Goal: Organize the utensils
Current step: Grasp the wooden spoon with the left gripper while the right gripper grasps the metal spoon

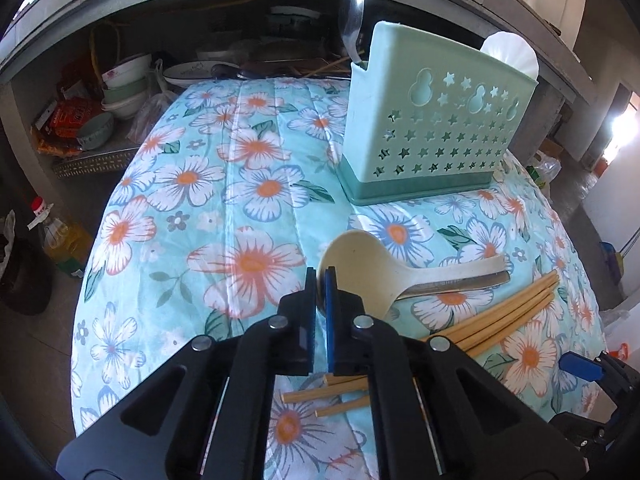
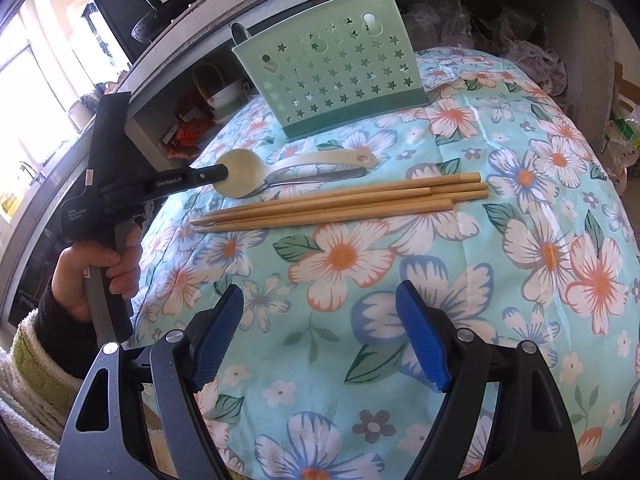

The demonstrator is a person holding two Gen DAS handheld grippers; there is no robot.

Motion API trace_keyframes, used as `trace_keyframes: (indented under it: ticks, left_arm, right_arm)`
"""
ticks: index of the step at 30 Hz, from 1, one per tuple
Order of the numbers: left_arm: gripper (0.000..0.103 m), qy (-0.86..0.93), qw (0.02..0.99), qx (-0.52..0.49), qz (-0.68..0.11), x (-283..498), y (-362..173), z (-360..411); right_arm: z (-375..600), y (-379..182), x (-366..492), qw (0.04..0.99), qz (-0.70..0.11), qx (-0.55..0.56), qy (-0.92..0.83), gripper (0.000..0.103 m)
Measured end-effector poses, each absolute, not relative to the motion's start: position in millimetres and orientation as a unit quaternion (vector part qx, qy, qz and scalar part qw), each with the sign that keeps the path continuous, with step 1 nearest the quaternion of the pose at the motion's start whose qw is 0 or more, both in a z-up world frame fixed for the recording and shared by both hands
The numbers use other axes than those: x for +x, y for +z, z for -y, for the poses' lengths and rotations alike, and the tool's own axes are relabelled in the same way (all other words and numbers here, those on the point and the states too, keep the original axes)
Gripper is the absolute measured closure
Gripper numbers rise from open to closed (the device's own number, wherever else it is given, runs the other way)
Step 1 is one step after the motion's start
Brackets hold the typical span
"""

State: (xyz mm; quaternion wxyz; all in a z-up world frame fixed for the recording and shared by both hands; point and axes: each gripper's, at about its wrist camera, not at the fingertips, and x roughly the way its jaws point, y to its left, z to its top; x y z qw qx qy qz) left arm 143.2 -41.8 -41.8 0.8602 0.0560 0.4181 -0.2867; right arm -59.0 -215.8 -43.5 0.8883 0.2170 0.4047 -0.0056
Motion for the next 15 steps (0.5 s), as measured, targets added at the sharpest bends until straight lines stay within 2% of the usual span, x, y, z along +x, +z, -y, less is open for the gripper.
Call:
trace_keyframes:
  ticks: [9, 15]
  left_arm:
    - [0.102, -0.26, 0.899, -0.019, -0.352, 142, 3, -1]
    - [0.102, -0.208, 0.922, -0.064, -0.322, 151, 25, -45]
  right_arm:
    - [219, -22, -45, 0.904, -0.383, 0.191, 0.012, 0.032]
    - [196, 0, 16, 0.911, -0.386, 0.121, 0.083, 0.035]
